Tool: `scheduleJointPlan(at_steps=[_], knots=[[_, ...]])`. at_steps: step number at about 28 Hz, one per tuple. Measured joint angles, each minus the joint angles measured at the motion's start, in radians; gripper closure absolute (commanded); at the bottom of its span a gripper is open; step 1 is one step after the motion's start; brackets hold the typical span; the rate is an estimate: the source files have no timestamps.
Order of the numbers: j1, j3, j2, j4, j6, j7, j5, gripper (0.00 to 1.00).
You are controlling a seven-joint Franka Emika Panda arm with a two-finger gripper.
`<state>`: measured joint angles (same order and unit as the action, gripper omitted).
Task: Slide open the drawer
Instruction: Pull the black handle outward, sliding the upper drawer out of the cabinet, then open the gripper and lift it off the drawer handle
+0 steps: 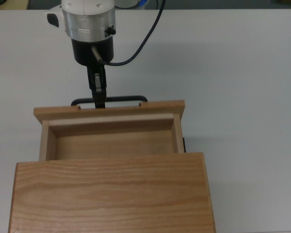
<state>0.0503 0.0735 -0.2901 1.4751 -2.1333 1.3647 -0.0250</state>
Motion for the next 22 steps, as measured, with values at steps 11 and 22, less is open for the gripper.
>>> scheduleJointPlan(at_steps=[11,22], knots=[[0.023,-0.003,0.036,0.000,0.212,-0.002,0.000,1.00],[0.034,-0.006,0.071,0.001,0.340,-0.002,0.000,1.00]])
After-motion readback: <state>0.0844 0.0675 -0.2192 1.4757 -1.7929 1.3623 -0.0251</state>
